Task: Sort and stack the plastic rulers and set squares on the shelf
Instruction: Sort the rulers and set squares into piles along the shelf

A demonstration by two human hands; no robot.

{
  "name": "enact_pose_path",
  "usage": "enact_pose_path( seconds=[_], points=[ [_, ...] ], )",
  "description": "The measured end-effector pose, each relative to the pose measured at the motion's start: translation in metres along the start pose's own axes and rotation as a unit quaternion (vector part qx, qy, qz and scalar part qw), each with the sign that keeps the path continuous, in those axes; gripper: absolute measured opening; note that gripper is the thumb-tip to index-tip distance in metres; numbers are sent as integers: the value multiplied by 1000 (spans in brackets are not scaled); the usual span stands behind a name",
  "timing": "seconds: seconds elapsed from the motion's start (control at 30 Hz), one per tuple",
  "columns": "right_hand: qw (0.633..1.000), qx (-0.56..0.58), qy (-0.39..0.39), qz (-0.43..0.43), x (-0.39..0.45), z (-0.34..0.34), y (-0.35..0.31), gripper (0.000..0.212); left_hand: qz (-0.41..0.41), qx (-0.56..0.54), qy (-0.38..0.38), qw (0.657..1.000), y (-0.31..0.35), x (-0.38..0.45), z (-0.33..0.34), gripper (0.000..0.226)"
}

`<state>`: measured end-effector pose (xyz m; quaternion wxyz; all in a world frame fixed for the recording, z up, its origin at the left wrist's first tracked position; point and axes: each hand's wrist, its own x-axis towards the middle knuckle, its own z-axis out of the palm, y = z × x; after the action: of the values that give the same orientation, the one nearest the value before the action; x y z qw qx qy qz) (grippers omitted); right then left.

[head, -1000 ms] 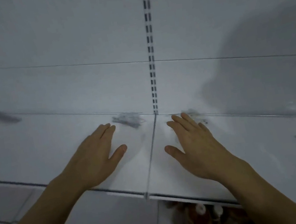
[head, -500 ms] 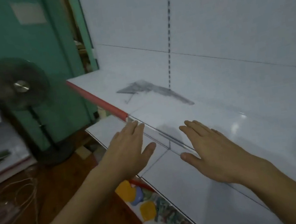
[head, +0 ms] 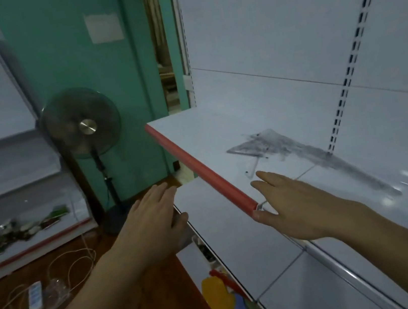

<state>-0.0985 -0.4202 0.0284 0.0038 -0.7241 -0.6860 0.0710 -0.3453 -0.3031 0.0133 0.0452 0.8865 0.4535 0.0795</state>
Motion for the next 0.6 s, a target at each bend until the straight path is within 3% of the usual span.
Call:
enact_pose_path(
  seconds=[0.27,0.4,0.6],
  points=[
    [999,21,-11,36,134,-8,63,75,46,-22,11,999,-20,141,16,58],
    [996,64,-31,56,151,-2,95,67,92,-29,-21,995,3,202,35,64],
    [983,98,38,148,153,-8,152,58,205,-60,-55,975,48,286,61,72]
  ],
)
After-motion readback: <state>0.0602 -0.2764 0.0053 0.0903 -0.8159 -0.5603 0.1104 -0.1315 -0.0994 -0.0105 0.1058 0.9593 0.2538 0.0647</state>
